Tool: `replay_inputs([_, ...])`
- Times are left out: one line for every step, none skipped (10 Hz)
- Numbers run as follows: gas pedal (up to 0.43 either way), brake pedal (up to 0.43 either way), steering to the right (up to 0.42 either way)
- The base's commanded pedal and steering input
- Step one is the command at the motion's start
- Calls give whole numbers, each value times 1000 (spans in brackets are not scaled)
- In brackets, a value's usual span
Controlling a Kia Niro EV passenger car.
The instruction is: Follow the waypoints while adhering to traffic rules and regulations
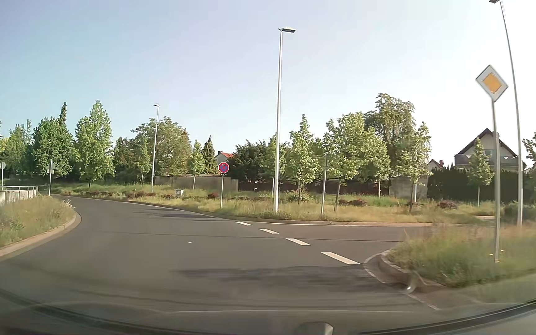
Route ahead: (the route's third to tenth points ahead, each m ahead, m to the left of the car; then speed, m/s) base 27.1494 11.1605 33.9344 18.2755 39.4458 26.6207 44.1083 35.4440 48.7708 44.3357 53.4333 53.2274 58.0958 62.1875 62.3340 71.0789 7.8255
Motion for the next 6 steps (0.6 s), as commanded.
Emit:
replay_inputs([118,30,-113])
replay_inputs([110,30,-113])
replay_inputs([110,30,-113])
replay_inputs([110,30,-114])
replay_inputs([110,30,-114])
replay_inputs([110,30,-113])
